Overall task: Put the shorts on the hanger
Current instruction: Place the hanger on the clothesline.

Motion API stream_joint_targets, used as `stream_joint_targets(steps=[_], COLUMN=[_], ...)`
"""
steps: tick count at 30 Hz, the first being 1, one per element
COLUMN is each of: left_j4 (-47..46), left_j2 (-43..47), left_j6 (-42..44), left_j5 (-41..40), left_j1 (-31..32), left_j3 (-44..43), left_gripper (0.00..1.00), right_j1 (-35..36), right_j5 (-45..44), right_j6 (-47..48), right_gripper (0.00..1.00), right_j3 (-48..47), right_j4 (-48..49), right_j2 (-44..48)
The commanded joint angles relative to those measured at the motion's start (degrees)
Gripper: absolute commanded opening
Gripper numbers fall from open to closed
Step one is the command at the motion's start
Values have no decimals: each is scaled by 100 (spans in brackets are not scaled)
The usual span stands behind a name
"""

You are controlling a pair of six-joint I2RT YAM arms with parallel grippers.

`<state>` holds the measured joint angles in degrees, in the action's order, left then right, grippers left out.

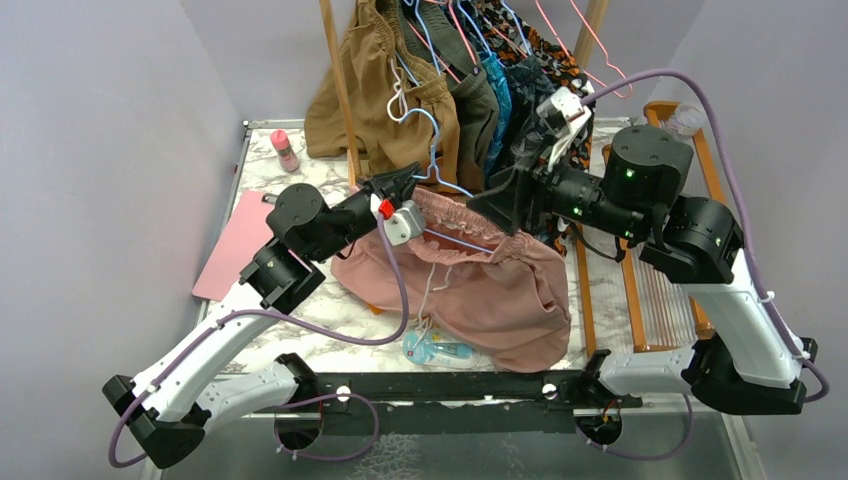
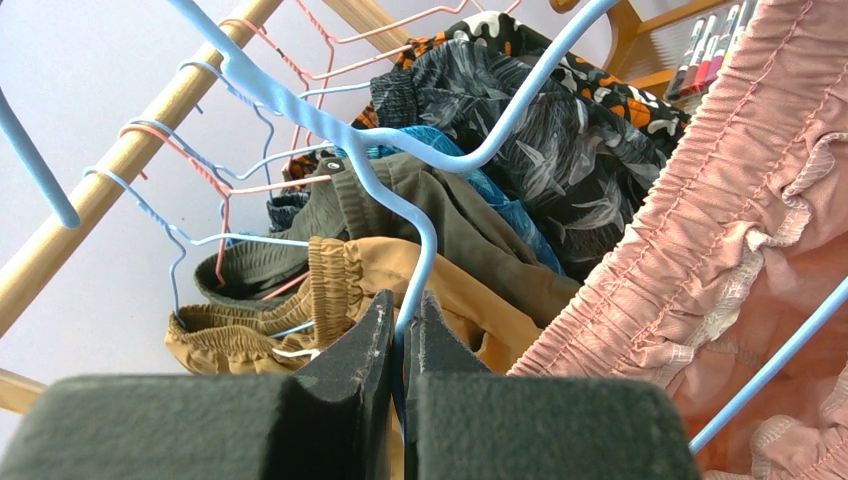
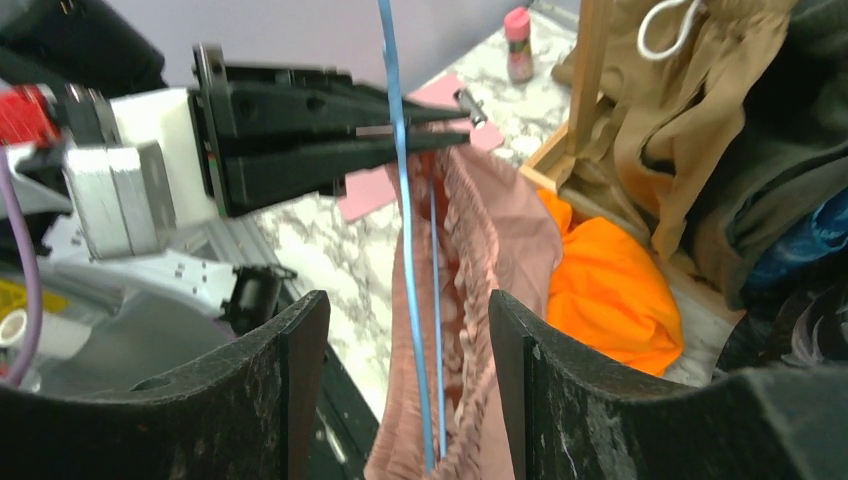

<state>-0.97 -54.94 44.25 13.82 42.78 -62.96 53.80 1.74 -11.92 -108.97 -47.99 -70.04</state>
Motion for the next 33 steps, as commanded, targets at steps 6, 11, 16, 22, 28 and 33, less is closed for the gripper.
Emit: stream_joint_targets(steps=[6, 11, 16, 22, 28, 33], left_j4=[-536, -587, -588, -586, -587, -580], left_j2=[167, 185, 193, 223, 253, 255], left_j6=[-208, -305, -351, -399, -400, -449], left_j5=[23, 50, 87, 102, 72, 63], left_j1=[28, 28, 28, 21, 28, 25], left_j3=[-45, -80, -80, -58, -17, 15], left_gripper=[0, 0, 0, 0, 0, 0], right_j1=[24, 25, 25, 25, 25, 25], right_j5=[614, 561, 554, 646, 687, 707], right_j6=[286, 281, 234, 166, 130, 152], right_gripper=[60, 54, 40, 18, 1, 1], right_j3=[585, 709, 838, 877, 961, 1066], right_j4=[-105, 59, 254, 322, 424, 561], right_j2=[285, 321, 327, 305, 388, 483])
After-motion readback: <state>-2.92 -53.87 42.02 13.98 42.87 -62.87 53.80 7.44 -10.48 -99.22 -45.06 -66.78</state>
